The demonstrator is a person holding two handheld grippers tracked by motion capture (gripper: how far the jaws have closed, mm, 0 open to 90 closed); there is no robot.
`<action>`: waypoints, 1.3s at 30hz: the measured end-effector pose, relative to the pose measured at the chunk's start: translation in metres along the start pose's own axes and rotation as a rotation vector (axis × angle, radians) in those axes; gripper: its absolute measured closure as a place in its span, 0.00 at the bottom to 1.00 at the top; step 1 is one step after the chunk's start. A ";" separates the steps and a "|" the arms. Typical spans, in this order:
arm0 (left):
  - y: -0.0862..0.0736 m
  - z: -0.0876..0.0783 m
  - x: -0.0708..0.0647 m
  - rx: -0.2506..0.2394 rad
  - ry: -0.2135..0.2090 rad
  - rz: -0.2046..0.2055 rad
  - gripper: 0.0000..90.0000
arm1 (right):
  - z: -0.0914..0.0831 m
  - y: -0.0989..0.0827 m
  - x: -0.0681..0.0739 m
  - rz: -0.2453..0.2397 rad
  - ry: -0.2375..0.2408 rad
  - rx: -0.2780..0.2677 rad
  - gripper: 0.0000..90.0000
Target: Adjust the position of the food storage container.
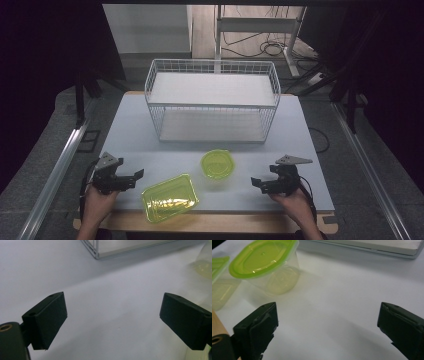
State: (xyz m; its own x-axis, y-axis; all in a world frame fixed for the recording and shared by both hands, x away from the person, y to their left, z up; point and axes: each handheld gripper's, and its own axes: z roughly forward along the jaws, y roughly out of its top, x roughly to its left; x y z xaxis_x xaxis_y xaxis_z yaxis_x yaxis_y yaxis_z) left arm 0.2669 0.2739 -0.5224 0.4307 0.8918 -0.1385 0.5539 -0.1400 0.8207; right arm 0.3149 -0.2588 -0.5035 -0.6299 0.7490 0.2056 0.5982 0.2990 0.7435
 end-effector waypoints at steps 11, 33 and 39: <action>0.000 0.002 -0.002 0.019 0.017 0.030 0.06 | 0.000 0.002 0.005 -0.046 -0.002 0.025 0.19; 0.001 0.005 -0.014 0.054 0.030 0.107 0.01 | -0.001 0.015 0.016 -0.104 0.026 0.055 0.47; 0.000 0.006 -0.011 0.044 0.015 0.084 0.02 | -0.001 0.026 0.025 -0.148 0.044 0.086 0.68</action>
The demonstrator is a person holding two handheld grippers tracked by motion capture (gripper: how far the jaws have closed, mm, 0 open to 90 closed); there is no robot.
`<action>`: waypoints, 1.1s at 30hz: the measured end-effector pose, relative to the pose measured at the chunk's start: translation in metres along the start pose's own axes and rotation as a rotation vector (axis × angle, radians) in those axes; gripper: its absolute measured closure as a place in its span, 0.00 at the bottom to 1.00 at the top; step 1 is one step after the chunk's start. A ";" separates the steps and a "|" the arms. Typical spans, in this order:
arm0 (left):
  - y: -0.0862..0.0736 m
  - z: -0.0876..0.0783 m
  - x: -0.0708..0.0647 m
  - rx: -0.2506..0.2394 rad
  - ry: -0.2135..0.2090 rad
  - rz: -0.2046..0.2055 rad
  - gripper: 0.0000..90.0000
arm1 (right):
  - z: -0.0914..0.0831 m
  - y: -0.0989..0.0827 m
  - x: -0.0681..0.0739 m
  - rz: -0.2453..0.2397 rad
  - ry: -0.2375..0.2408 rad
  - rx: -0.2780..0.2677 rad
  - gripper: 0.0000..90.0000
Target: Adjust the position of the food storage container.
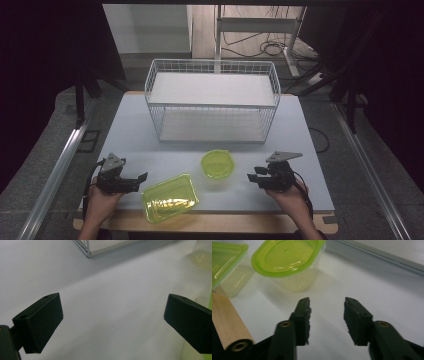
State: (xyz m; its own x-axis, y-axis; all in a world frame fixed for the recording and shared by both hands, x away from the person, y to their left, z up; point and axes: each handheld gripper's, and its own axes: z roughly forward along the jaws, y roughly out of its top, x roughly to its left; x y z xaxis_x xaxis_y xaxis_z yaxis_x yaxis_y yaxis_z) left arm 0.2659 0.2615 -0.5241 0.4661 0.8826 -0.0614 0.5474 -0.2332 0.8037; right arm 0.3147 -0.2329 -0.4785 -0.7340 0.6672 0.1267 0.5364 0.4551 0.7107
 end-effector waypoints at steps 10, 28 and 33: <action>-0.001 0.004 -0.004 0.003 0.018 0.027 0.03 | -0.001 0.025 0.010 -0.076 0.061 -0.006 0.97; -0.006 0.011 0.003 -0.015 -0.046 0.040 0.06 | 0.048 0.085 0.040 -0.149 0.090 -0.031 0.99; -0.006 0.011 0.001 -0.028 -0.048 0.044 0.05 | 0.065 0.099 0.050 -0.181 0.126 -0.023 0.98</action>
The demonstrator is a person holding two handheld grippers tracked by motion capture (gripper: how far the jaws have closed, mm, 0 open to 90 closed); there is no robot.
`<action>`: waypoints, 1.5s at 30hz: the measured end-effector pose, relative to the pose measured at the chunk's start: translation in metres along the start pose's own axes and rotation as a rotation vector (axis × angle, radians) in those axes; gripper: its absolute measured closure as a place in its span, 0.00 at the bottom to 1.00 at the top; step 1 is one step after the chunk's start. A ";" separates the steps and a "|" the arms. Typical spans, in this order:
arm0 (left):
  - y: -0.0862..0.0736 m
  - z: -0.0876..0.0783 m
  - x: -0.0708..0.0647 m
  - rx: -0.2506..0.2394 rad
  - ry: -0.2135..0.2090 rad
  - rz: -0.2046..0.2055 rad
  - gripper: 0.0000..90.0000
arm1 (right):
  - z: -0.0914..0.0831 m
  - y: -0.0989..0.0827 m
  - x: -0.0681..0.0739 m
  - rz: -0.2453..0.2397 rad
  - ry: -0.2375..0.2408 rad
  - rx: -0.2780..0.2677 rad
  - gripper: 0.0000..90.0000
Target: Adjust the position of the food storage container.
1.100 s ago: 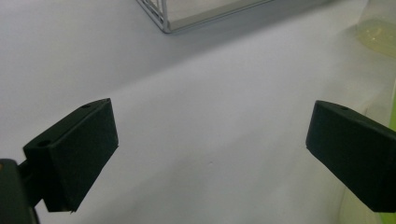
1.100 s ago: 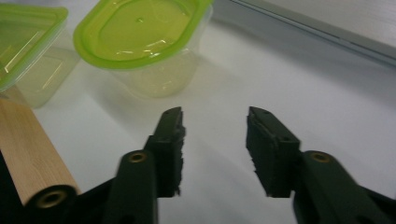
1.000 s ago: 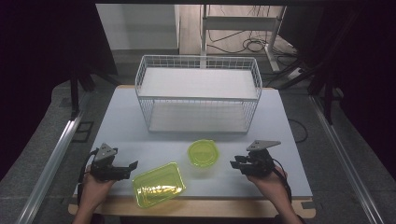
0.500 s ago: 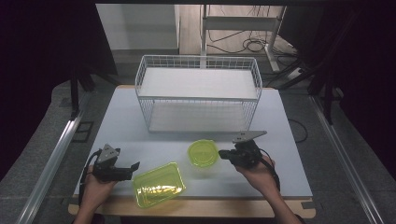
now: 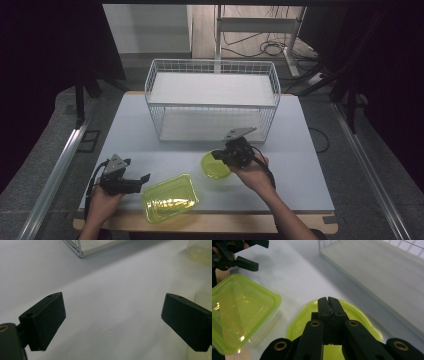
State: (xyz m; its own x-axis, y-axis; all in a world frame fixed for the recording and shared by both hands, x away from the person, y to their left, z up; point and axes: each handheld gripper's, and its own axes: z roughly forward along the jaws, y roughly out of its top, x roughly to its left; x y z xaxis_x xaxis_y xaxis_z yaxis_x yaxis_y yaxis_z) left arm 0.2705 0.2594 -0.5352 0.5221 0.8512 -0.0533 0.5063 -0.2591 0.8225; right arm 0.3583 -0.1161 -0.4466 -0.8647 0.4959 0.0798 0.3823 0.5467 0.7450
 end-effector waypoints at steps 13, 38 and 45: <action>-0.001 0.003 -0.004 0.030 0.007 0.048 0.05 | 0.049 0.016 0.012 -0.037 0.019 0.064 0.99; 0.000 0.005 -0.008 0.044 0.022 0.089 0.04 | 0.018 -0.017 -0.012 0.014 -0.059 0.093 0.99; 0.000 0.004 -0.007 0.043 0.030 0.086 0.04 | 0.005 -0.013 0.003 -0.016 -0.048 0.058 0.99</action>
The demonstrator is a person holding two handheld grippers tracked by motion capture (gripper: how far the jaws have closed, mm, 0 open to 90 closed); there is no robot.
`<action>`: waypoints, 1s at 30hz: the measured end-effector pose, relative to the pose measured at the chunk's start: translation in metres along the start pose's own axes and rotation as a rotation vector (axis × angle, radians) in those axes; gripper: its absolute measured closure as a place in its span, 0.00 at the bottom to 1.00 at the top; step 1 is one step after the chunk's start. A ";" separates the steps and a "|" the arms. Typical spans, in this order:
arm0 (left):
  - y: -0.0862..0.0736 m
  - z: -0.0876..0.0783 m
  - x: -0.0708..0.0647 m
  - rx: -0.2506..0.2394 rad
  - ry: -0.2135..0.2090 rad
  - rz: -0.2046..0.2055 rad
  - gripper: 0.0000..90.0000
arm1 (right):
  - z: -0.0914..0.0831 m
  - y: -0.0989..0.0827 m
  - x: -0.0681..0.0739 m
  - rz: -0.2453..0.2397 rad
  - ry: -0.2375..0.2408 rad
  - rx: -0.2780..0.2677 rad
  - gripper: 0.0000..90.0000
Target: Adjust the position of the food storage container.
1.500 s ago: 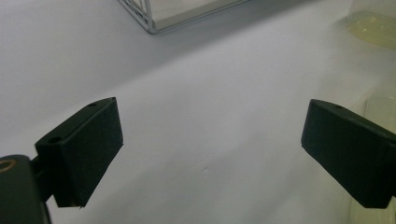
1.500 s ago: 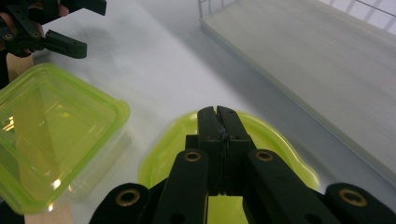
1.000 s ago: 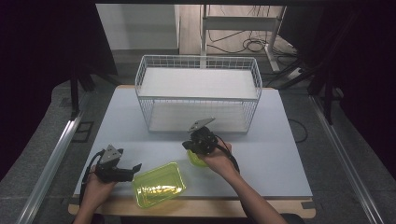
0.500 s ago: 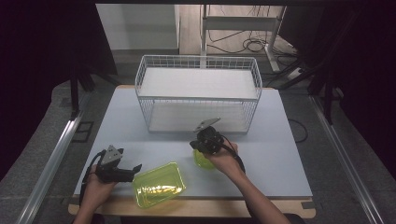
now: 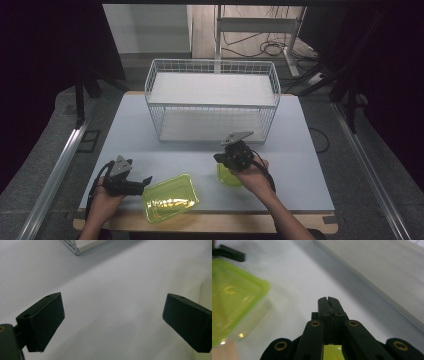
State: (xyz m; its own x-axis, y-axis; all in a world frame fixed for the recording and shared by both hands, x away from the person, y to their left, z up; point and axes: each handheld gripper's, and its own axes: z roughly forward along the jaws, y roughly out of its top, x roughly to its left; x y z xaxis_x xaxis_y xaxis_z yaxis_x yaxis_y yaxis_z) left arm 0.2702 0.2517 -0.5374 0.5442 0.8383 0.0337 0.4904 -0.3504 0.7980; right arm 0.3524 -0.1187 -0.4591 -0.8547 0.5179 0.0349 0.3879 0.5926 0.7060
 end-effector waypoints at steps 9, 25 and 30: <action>0.000 -0.001 0.000 0.005 0.002 0.003 0.04 | 0.016 -0.008 0.031 -0.078 0.037 0.086 0.98; 0.000 -0.001 0.000 0.021 0.019 0.006 0.04 | -0.022 -0.043 -0.008 0.054 -0.037 0.048 0.98; 0.000 -0.003 0.002 0.027 0.027 -0.008 0.04 | -0.039 -0.058 -0.018 0.091 -0.065 0.040 0.98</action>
State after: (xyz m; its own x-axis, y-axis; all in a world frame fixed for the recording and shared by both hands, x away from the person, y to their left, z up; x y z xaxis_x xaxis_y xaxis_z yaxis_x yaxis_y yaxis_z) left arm 0.2694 0.2548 -0.5358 0.5218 0.8519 0.0443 0.5129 -0.3548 0.7817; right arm 0.3314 -0.1862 -0.4730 -0.7917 0.6089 0.0501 0.4770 0.5648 0.6735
